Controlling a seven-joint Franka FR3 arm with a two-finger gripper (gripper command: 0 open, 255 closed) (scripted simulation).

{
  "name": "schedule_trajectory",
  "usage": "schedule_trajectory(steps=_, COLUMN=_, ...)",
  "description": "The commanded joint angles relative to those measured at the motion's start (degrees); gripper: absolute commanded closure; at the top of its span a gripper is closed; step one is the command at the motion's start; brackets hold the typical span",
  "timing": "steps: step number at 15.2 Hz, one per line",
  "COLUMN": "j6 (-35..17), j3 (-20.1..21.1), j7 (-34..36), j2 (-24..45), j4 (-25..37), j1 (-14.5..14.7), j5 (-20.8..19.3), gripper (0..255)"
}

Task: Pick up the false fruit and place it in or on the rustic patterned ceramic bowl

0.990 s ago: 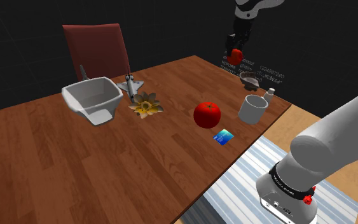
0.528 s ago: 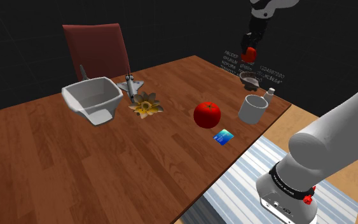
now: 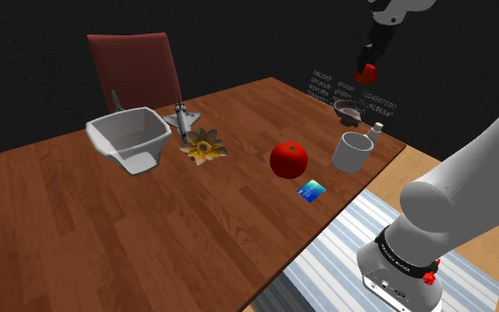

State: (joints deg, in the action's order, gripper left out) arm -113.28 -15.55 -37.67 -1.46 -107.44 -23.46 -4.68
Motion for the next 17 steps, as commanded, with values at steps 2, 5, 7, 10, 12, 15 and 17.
schedule_trajectory(steps=2, j6=-2.0, j3=-0.3, j7=-0.6, j2=0.9, j4=-1.1, j1=-0.3, j5=0.3, gripper=255)
schedule_trajectory(steps=5, j6=-4.2, j3=-0.4, j7=-0.5, j2=1.2, j4=-3.0, j1=-0.3, j5=0.3, gripper=255)
schedule_trajectory(steps=7, j6=-5.7, j3=-0.4, j7=-0.5, j2=1.5, j4=-4.2, j1=-0.4, j5=0.3, gripper=255)
schedule_trajectory(steps=10, j6=-8.0, j3=-0.4, j7=-0.5, j2=2.1, j4=-5.9, j1=-0.4, j5=0.4, gripper=255)
schedule_trajectory(steps=12, j6=-9.5, j3=-0.4, j7=-0.4, j2=2.5, j4=-7.0, j1=-0.4, j5=0.5, gripper=255)
schedule_trajectory(steps=15, j6=-12.2, j3=-0.5, j7=-0.4, j2=3.4, j4=-8.9, j1=-0.5, j5=0.7, gripper=255)
schedule_trajectory(steps=17, j6=-12.2, j3=-0.5, j7=-0.4, j2=3.4, j4=-8.9, j1=-0.5, j5=0.7, gripper=255)
